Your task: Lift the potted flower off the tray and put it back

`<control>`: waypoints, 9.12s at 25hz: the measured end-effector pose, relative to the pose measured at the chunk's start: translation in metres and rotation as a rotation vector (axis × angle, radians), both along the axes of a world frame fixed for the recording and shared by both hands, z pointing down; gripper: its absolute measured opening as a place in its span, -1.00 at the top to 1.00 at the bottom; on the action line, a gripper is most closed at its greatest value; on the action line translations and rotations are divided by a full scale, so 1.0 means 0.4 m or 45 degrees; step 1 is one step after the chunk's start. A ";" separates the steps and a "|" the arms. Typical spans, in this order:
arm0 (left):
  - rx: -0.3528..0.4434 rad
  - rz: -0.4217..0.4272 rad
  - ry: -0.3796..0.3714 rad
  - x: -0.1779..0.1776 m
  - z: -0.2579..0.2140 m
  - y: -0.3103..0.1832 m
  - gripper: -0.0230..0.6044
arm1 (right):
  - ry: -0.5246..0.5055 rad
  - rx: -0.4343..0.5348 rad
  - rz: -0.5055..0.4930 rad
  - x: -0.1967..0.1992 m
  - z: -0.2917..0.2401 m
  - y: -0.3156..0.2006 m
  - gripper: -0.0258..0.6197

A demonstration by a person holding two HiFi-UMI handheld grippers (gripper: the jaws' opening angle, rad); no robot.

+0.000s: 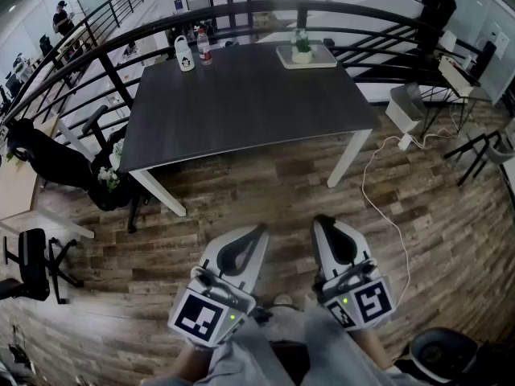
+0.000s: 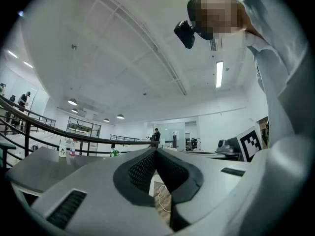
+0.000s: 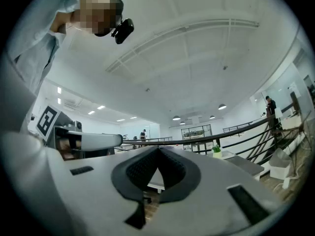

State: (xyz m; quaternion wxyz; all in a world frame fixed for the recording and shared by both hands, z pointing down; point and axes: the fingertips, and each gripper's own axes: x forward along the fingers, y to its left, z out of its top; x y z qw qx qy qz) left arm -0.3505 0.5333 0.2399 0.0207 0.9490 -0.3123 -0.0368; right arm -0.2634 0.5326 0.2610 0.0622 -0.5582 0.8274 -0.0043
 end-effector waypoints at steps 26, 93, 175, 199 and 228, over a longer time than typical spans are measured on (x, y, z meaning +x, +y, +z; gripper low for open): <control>-0.001 -0.025 0.013 0.105 -0.005 0.038 0.93 | -0.034 -0.078 0.010 0.130 0.041 0.064 0.92; 0.034 0.268 0.150 0.568 -0.006 -0.771 0.93 | 0.087 -0.083 0.425 0.612 0.036 -0.627 0.91; -0.021 -0.451 0.007 0.998 0.039 -1.426 0.93 | 0.245 -0.077 -0.219 1.134 0.108 -1.522 0.79; -0.099 -0.440 0.026 0.854 0.101 -1.675 0.93 | 0.302 -0.232 -0.237 0.965 0.239 -1.832 0.27; -0.213 -0.375 0.044 0.782 0.190 -1.852 0.93 | 0.439 -0.399 -0.211 0.900 0.520 -2.107 0.03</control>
